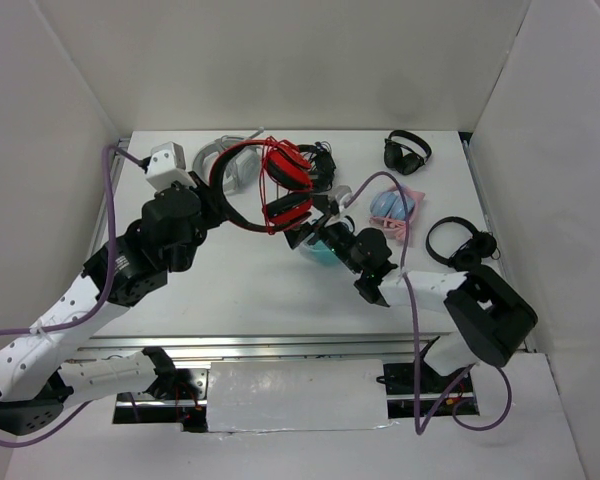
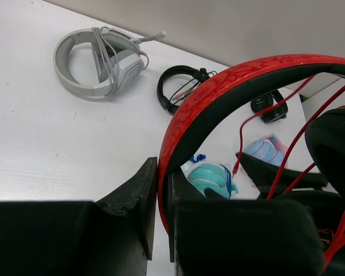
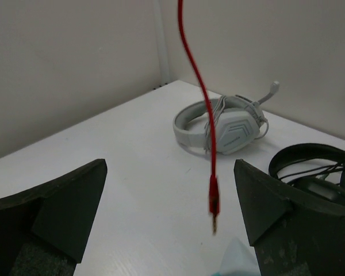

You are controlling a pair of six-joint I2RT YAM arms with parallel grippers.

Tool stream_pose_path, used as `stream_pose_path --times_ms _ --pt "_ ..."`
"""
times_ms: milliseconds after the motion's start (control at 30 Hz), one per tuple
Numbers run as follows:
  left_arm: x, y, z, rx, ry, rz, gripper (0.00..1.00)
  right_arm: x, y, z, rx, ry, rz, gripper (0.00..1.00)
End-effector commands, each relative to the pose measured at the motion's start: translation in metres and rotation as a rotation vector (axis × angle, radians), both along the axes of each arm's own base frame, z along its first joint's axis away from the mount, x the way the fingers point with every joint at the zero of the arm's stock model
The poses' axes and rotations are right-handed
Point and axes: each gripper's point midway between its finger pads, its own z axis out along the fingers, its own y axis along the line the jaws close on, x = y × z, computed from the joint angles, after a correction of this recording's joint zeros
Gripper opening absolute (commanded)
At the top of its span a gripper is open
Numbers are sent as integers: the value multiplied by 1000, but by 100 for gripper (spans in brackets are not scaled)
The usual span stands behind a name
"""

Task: Wrap the headphones

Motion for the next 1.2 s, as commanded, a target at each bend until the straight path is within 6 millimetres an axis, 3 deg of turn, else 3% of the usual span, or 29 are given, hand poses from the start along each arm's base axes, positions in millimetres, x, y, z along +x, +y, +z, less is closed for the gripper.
stream_pose_path --times_ms 0,67,200,367,633,767,833,967,1000,1067,1133,1167 --pt "-3 -2 61 -154 -139 -25 0 17 2 46 98 -126 -24 99" --pt "-3 -3 62 -153 -143 -30 0 32 7 40 93 -108 -26 94" --pt "-3 3 62 -151 -146 -3 0 25 23 32 77 -54 81 32" --pt "-2 16 58 -178 -124 84 0 -13 33 19 62 -24 199 0" --pt "1 38 46 -207 -102 251 0 -85 48 -4 80 40 301 0" --pt "8 40 36 -202 -79 309 0 -107 59 -14 26 85 330 0" --pt "11 36 33 -204 -70 303 0 -114 67 -9 21 88 341 0" --pt "15 24 25 -202 -41 259 0 -98 75 -14 -4 112 276 0" --pt "15 23 24 -204 -37 249 0 -83 73 -7 19 111 207 0" --pt "12 21 26 -233 -46 224 0 -63 76 -16 18 130 167 0" --pt "11 19 26 -244 -51 206 0 -53 85 -20 26 128 185 0" --pt "8 16 29 -258 -53 178 0 -48 87 -13 50 83 197 0"
